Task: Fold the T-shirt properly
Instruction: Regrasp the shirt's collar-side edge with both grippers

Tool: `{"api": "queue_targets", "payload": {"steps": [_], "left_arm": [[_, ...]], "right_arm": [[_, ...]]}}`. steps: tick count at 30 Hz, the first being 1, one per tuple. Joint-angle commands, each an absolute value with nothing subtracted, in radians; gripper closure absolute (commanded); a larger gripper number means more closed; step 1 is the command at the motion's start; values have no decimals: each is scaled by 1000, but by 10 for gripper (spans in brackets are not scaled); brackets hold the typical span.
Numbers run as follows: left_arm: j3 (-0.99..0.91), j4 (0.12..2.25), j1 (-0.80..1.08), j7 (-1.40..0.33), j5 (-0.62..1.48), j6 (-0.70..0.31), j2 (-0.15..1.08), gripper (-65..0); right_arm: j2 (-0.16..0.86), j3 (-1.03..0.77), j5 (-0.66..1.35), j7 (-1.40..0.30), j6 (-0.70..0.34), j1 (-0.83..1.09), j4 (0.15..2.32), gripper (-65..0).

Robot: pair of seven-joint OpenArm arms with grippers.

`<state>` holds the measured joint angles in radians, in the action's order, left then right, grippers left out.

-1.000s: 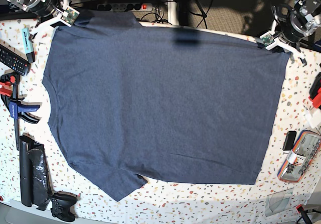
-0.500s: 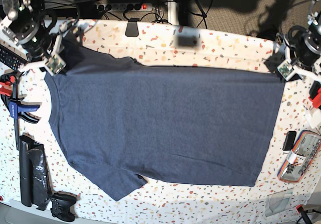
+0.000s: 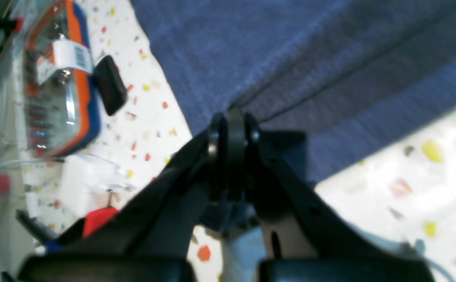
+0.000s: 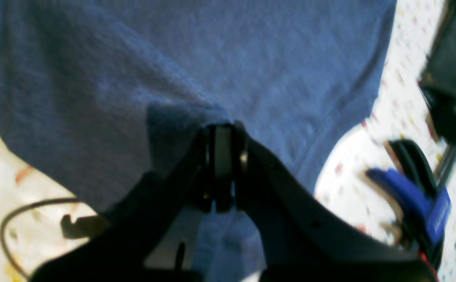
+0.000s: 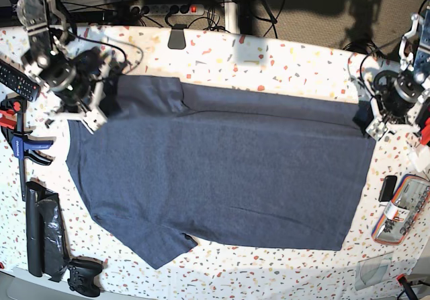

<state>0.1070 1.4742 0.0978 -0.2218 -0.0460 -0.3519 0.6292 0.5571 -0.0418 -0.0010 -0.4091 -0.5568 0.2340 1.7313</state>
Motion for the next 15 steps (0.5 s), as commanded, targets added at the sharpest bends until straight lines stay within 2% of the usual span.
{"api": "queue_targets", "payload": {"steps": [1, 9, 15], "left_arm": [[96, 1466, 65, -207, -44, -350, 639, 0], [99, 1349, -34, -207, -44, -395, 596, 0], [100, 1336, -39, -178, -52, -397, 593, 0]], "right_arm": [[573, -35, -5, -395, -545, 207, 1734, 0], [574, 3, -3, -407, -545, 78, 1623, 0], [574, 3, 0, -401, -546, 39, 1576, 0]]}}
